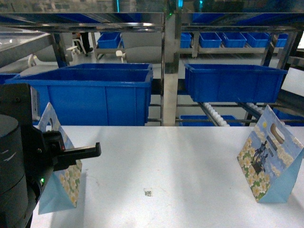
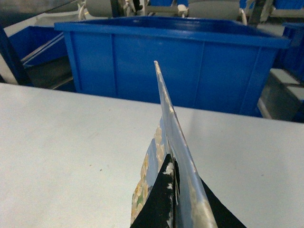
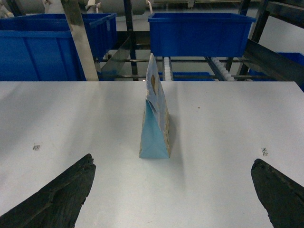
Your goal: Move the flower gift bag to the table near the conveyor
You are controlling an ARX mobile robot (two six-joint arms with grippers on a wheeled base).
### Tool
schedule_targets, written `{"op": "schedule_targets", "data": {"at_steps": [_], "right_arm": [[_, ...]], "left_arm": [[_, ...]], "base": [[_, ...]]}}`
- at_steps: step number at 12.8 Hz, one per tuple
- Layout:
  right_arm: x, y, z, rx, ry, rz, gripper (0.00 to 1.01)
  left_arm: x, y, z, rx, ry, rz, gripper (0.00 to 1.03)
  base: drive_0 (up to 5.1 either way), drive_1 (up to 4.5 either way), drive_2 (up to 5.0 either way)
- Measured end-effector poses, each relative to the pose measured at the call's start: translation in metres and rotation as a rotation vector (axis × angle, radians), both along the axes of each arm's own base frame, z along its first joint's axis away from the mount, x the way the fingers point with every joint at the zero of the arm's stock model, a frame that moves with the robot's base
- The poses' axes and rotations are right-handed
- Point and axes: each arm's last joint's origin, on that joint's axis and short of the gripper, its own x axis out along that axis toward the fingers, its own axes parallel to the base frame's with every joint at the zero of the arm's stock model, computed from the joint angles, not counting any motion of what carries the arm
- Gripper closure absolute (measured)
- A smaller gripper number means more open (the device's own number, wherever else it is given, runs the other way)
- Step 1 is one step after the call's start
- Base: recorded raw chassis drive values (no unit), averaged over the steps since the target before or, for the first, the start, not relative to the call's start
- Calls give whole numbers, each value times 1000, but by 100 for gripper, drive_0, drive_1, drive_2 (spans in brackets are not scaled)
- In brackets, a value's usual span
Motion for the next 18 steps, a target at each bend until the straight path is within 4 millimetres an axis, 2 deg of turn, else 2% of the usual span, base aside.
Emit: {"op": "schedule_targets", "data": {"at_steps": [2,4,8,9,11,14,15,16,18], "right_arm": [[0,0,0,0,0,0,3],[0,0,0,0,0,0,3],[0,0,0,0,0,0,3],[0,0,0,0,0,0,3],[0,0,0,0,0,0,3],[0,0,0,0,0,0,3],[0,0,0,0,0,0,3],[0,0,0,0,0,0,3],[0,0,0,0,0,0,3]], "left_arm": [[-2,8,-16,9,50,31,101],[-2,12,-23,-7,58,52,101],[-15,6,-27,1,89,14,101],[-17,6,-29,9,108,4,95],[-23,11,-32,12,146,-16,64],[-21,14,-12,-18,79,-27,21],[-21,15,-7,-24,62,-29,10],[-21,16,2,-23,33,-36,4],[-27,19,19,-29,-19,-44,5]], "base": [[0,0,0],[0,0,0],[0,0,0],[0,0,0],[0,0,0],[0,0,0],[0,0,0],[0,0,0],[0,0,0]]}}
